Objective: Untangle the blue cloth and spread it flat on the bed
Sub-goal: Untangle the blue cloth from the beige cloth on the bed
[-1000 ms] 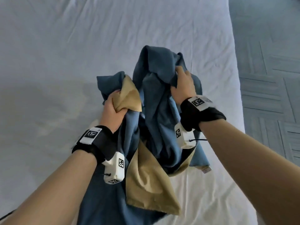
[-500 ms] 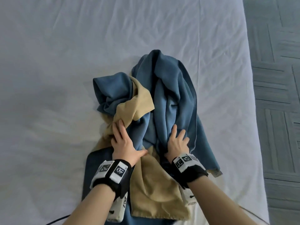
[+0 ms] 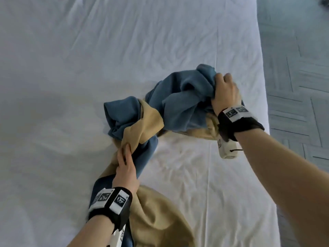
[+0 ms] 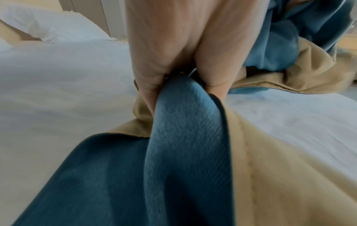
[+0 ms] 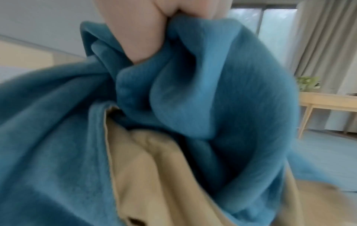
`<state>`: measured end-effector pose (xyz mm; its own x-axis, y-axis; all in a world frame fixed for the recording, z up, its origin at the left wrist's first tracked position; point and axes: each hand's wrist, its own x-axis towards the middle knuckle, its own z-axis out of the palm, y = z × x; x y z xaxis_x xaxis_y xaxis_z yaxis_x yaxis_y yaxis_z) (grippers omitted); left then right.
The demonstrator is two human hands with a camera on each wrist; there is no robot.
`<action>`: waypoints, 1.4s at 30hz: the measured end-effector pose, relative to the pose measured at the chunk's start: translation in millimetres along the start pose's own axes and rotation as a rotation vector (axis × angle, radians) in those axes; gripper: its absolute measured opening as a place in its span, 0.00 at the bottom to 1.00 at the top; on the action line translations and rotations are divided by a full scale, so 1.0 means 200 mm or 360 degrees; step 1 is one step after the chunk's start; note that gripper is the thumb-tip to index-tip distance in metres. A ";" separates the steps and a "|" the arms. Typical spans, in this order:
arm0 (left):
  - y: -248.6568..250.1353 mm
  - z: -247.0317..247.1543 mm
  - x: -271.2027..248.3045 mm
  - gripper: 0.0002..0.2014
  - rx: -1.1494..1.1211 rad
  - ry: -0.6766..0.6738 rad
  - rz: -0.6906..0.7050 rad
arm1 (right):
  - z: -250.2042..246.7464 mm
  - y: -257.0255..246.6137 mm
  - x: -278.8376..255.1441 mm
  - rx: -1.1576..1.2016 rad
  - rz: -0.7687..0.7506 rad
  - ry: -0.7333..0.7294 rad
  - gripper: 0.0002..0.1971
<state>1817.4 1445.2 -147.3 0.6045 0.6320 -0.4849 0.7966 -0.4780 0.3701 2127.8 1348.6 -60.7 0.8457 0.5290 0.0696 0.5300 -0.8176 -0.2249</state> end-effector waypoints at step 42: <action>-0.94 0.23 -0.80 0.17 -0.0255 -0.0128 -0.0138 | 0.43 -0.10 -2.05 0.0931 0.1059 -0.0712 0.17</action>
<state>1570.3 1406.0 -175.4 0.5369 0.6130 -0.5796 0.8391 -0.3167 0.4423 1764.4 1168.3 -168.9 0.7947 0.1384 -0.5911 -0.2603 -0.8020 -0.5377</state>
